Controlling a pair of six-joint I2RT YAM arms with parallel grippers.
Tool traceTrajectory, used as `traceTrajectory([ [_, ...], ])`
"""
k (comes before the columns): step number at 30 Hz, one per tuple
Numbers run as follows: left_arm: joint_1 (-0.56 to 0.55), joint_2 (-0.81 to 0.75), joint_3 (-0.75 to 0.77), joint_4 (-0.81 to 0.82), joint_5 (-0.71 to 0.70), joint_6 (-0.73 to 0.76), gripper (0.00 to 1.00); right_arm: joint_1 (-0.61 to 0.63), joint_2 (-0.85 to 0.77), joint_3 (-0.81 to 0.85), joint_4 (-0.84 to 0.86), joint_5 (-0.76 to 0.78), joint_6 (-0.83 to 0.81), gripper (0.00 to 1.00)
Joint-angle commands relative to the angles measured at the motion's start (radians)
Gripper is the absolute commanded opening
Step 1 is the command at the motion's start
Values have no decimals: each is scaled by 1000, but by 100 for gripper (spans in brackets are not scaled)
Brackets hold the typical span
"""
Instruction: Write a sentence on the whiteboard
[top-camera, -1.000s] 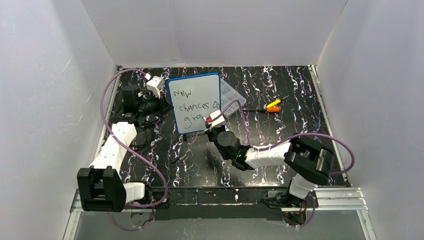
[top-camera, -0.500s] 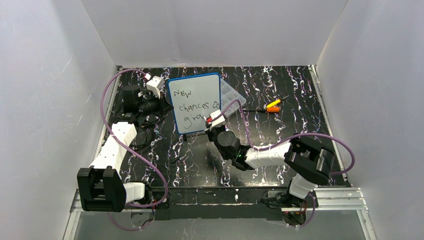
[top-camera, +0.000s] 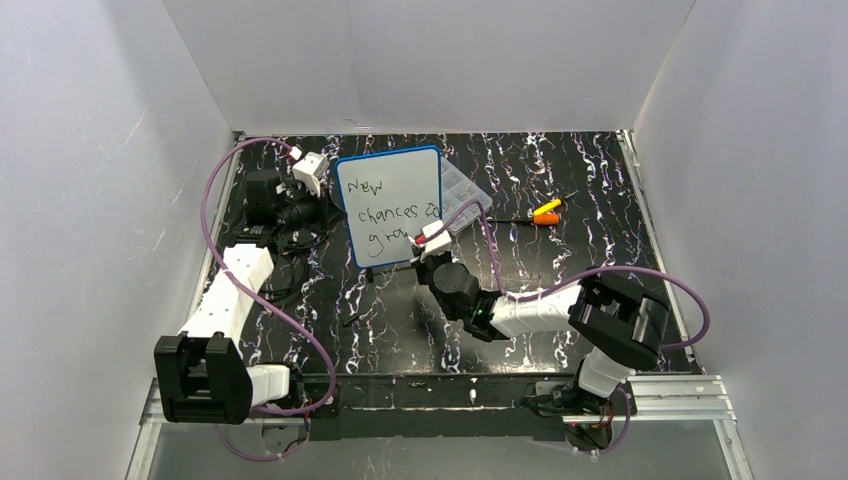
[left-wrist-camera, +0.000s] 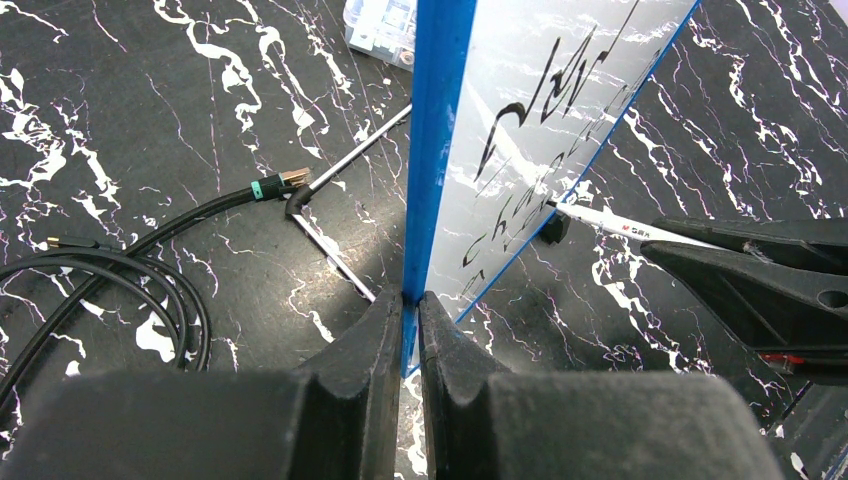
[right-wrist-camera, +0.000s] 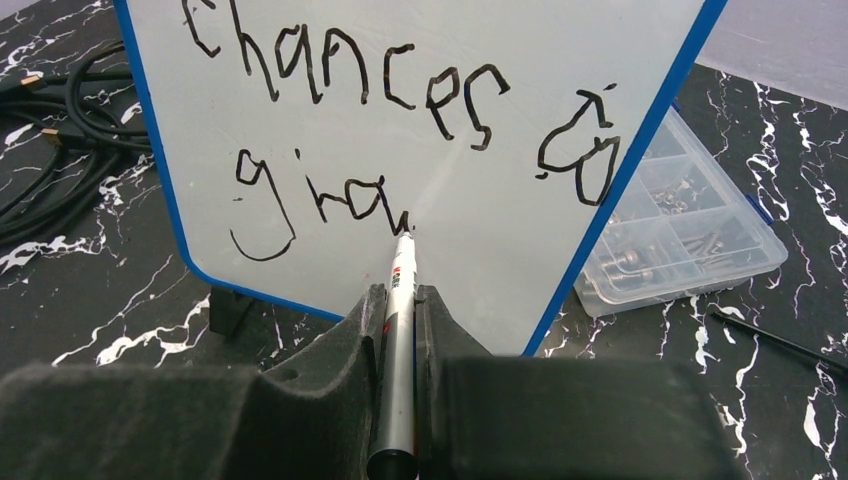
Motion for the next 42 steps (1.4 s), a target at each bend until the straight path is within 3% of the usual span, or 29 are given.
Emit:
traceTrajectory([
  [1,-3,-14,-7,19,38,-1,0,-5,-15,-14,10,40,13,1],
  [29,-3,-16,-7,19,35,0,0,-5,-53,31,124,75,-100,1],
  [37,-3,-18,-8,18,34,0,0,-5,-81,11,115,47,-91,1],
  [42,-3,-18,-8,19,31,1,0,-5,-152,-8,13,-36,-9,1],
])
